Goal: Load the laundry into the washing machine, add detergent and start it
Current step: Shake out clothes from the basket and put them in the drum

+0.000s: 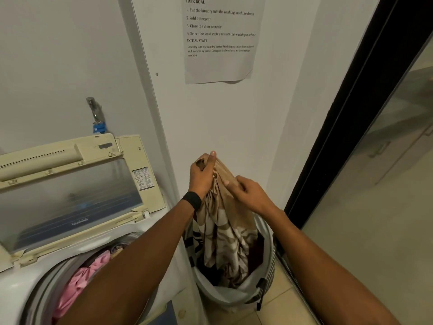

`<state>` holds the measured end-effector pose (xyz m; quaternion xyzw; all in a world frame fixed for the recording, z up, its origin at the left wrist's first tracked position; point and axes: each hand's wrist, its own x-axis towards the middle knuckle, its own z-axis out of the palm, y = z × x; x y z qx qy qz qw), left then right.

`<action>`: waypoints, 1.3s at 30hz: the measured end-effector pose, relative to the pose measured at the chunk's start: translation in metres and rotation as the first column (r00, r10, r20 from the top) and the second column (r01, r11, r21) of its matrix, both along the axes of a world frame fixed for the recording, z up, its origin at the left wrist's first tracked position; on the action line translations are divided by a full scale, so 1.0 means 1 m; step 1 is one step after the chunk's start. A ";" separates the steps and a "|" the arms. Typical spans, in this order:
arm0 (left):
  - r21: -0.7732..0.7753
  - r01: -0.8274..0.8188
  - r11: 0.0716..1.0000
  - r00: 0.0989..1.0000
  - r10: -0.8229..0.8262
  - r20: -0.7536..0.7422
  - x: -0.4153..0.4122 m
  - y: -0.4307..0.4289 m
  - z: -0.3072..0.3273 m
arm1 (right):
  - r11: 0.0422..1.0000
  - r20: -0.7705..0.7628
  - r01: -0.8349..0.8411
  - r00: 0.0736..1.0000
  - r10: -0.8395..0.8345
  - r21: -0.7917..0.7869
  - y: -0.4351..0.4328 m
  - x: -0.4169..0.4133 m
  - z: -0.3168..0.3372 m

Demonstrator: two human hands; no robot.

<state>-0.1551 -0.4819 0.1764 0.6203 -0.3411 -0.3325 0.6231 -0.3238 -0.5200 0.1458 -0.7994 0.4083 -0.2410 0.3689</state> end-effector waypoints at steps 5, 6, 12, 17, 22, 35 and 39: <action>0.008 -0.044 0.999 0.997 0.044 -0.057 0.001 0.000 -0.002 | 0.973 -0.352 -0.100 0.920 0.170 0.208 -0.012 -0.023 -0.026; 0.012 -0.065 0.998 0.995 0.065 -0.071 0.001 0.000 -0.002 | 0.972 -0.406 -0.106 0.895 0.185 0.208 -0.016 -0.024 -0.023; -0.150 -0.044 0.988 0.999 0.048 0.025 -0.002 0.008 0.002 | 1.000 -0.016 0.006 1.000 -0.007 -0.022 -0.030 -0.008 0.046; -0.154 0.249 0.956 0.960 -0.223 0.168 -0.010 0.014 0.008 | 0.994 0.062 0.056 0.997 -0.050 -0.095 -0.025 0.020 0.066; -0.094 0.197 0.976 0.965 -0.176 0.194 -0.006 0.013 0.015 | 0.997 0.051 0.061 0.997 -0.063 0.039 -0.022 0.014 0.044; -0.108 -0.128 0.986 0.992 0.124 -0.035 0.016 -0.006 0.005 | 0.991 0.403 0.084 0.907 -0.117 0.100 -0.016 -0.004 0.092; -0.131 0.209 0.969 0.942 -0.236 -0.240 0.006 -0.001 0.011 | 0.996 0.158 -0.029 0.987 0.043 -0.089 -0.023 0.022 0.090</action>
